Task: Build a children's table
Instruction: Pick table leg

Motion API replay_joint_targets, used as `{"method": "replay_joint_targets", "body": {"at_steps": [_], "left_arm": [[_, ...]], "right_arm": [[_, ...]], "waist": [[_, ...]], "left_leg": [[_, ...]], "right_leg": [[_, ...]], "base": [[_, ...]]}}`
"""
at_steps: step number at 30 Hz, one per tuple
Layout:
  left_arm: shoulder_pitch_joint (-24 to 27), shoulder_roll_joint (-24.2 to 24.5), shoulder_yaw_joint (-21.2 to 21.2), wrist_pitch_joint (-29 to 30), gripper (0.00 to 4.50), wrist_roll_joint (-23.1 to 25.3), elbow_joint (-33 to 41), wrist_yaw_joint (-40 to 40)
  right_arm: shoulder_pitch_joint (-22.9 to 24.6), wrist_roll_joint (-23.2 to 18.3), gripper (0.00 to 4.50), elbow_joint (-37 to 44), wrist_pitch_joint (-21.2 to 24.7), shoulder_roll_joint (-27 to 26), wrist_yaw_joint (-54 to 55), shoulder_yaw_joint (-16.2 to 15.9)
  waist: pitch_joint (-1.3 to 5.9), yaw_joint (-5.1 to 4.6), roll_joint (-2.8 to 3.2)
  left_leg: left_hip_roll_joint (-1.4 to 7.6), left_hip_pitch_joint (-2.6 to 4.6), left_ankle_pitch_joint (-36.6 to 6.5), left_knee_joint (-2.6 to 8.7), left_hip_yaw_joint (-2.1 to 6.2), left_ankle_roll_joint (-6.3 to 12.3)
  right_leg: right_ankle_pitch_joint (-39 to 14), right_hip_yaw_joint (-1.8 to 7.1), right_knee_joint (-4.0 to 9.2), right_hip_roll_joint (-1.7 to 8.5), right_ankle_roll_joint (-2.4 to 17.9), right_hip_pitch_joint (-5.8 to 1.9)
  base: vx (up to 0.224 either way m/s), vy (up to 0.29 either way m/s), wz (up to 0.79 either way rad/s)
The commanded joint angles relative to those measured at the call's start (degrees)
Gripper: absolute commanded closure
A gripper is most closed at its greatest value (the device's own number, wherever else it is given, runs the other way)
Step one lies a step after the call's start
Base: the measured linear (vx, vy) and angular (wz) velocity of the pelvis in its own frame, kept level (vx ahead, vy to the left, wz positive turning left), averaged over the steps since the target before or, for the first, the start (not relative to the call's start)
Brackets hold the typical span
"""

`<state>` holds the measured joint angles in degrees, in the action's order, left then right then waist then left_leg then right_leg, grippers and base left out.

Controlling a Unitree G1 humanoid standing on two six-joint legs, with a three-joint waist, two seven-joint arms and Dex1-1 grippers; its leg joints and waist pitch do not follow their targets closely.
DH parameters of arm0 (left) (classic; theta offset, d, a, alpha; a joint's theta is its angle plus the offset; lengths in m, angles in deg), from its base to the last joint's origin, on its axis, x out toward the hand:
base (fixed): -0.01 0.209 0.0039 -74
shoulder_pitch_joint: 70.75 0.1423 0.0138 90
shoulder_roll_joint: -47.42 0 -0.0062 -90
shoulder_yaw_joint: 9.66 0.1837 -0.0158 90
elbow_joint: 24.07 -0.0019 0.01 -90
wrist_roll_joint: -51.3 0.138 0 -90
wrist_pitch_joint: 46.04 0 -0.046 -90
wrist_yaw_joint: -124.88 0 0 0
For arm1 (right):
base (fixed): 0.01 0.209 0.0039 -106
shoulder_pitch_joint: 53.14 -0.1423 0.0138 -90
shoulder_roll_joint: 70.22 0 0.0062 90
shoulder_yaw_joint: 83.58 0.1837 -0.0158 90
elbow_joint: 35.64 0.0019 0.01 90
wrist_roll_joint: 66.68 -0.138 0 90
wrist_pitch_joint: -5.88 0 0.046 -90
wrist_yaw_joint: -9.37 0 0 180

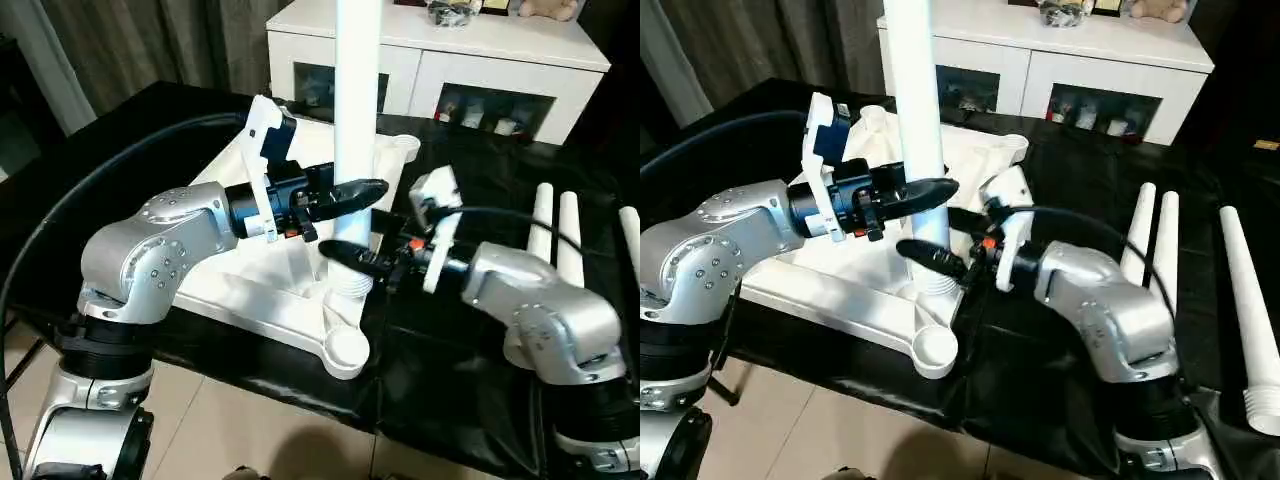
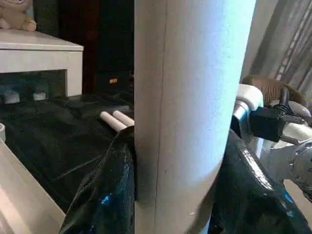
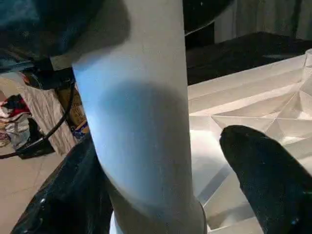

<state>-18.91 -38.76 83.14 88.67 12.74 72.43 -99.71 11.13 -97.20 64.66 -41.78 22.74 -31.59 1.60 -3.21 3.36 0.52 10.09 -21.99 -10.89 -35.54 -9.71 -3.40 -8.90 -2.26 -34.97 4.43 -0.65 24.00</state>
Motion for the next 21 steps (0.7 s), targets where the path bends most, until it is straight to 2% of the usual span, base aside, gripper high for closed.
{"method": "replay_joint_targets", "body": {"at_steps": [1,4,13,15,20,21], "left_arm": [[-0.4,0.4,0.4,-0.4,2.6,0.0,0.7,-0.6],[-0.2,0.4,0.4,-0.6,2.6,0.0,0.9,-0.8],[-0.1,0.0,0.4,-1.0,2.6,0.3,0.5,-0.9],[-0.1,0.0,0.3,-1.2,2.6,0.5,0.3,-0.9],[-0.3,-0.7,-0.4,-1.9,2.6,2.4,-0.8,2.5],[-0.9,-2.0,-1.8,-0.9,2.25,1.9,-2.1,5.1]], "right_arm": [[-0.7,0.0,0.94,0.5,0.8,0.8,0.5,0.7],[-0.2,0.4,1.29,0.8,0.9,1.0,0.6,0.0],[0.6,0.2,1.83,1.8,2.0,1.3,0.7,-1.4],[0.4,0.4,2.16,1.4,1.6,0.9,1.1,-1.2],[-0.2,1.6,2.36,0.7,0.0,-0.2,2.7,-1.0],[-0.4,2.4,2.44,0.4,-0.9,-0.7,3.7,-0.9]], "waist": [[3.89,0.1,0.08],[3.87,0.09,0.17],[3.76,0.08,0.03],[3.78,0.1,-0.03],[3.88,0.09,-0.11],[3.86,0.1,-0.1]], "left_leg": [[1.97,0.86,-12.9,4.96,0.58,-2.05],[1.96,0.89,-13.0,4.96,0.56,-2.12],[1.97,0.9,-14.1,5.03,0.64,-2.36],[1.99,0.91,-14.0,5.03,0.64,-2.4],[1.97,0.8,-12.9,4.94,0.6,-2.38],[1.98,0.81,-12.8,4.91,0.53,-2.49]], "right_leg": [[-15.4,1.92,3.8,2.68,10.7,-2.93],[-15.5,1.91,3.83,2.64,10.7,-2.9],[-18.1,1.91,4.04,2.7,10.0,-2.84],[-18.0,1.93,4.03,2.7,9.9,-2.78],[-16.7,1.94,3.87,2.74,10.0,-2.87],[-16.6,1.95,3.84,2.69,10.1,-2.8]], "base": [[0.0,0.0,0.0],[0.0,0.0,0.0],[0.0,0.0,0.0],[0.0,0.0,0.0],[0.0,0.0,0.0],[0.0,0.0,0.0]]}}
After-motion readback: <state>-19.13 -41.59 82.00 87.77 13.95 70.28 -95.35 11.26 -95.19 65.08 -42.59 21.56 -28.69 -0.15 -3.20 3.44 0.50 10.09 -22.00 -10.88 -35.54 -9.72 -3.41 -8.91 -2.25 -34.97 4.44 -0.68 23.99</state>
